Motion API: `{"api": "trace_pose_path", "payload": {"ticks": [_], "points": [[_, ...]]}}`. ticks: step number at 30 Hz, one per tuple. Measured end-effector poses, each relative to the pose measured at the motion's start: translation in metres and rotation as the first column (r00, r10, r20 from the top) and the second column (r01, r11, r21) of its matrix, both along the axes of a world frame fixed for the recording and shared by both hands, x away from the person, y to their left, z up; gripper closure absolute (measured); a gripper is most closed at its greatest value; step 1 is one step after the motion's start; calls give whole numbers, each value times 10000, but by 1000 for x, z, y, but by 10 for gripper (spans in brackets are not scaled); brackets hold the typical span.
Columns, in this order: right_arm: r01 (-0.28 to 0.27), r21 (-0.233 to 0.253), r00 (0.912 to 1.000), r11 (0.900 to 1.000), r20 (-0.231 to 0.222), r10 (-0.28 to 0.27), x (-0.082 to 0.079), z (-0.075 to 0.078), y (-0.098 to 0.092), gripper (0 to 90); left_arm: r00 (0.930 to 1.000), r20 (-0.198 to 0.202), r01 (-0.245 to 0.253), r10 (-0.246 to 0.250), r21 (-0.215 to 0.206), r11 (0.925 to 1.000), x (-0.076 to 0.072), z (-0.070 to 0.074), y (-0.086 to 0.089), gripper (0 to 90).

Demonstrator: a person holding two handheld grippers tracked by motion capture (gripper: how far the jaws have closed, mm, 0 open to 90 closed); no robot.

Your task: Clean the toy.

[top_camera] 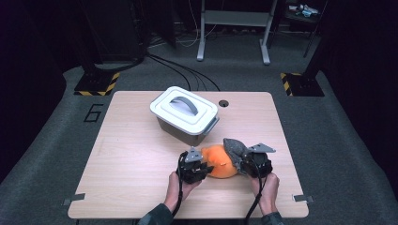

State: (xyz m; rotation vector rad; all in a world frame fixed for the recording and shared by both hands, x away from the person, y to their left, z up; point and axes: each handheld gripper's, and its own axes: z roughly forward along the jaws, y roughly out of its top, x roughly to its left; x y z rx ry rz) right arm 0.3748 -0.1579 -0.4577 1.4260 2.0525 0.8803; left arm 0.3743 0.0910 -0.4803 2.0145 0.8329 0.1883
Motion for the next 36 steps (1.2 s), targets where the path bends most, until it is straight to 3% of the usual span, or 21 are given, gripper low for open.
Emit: {"api": "trace_pose_path", "payload": {"ticks": [3,7,9,11,14,17,19,23,26,28,30,32,33,36], "points": [[-48,93,10000,9999,-70,49,0,-2,-1,714,9991,432,-49,32,393,9992,-3,2,-2,666],[36,38,10000,10000,-5,-36,0,0,1,714,9892,1461,-304,90,1451,9890,-12,5,-5,459],[42,80,10000,10000,9,-42,0,1,1,714,9865,1631,-375,123,1518,9877,-12,3,-7,394],[-23,42,10000,10000,36,23,0,1,1,714,9876,1569,-269,28,1521,9880,-10,0,-8,405],[-30,57,10000,10000,61,29,-1,2,3,714,9851,1722,-247,3,1392,9900,-9,-5,-11,584],[-19,98,9999,10000,122,18,-2,3,2,714,9900,1410,-164,32,929,9955,-5,-5,-8,722],[-18,203,9996,9998,267,13,-5,7,0,713,9959,898,-167,140,293,9994,-2,-4,-3,775],[-32,386,9985,9992,539,11,-13,23,-4,712,9994,197,-290,300,-516,9982,0,6,0,803],[-378,547,9954,9978,901,328,-26,41,2,713,9994,-288,-226,197,-1050,9942,-3,14,-3,808],[-727,684,9929,9950,988,657,-32,51,11,713,9991,-424,-116,73,-1023,9947,-4,18,-5,808],[-1111,431,9896,9929,964,1065,-34,54,23,713,9991,-425,-58,15,-999,9950,-5,18,-5,807],[-1324,245,9895,9909,622,1306,-29,47,33,713,9983,-562,-170,121,-887,9959,-1,15,-3,806],[-1314,-98,9898,9913,549,1317,-25,42,38,714,9979,-618,-223,171,-839,9962,1,12,-2,805],[-1265,-280,9904,9916,533,1279,-17,30,43,714,9962,-802,-406,329,-957,9946,2,4,4,802]]}}
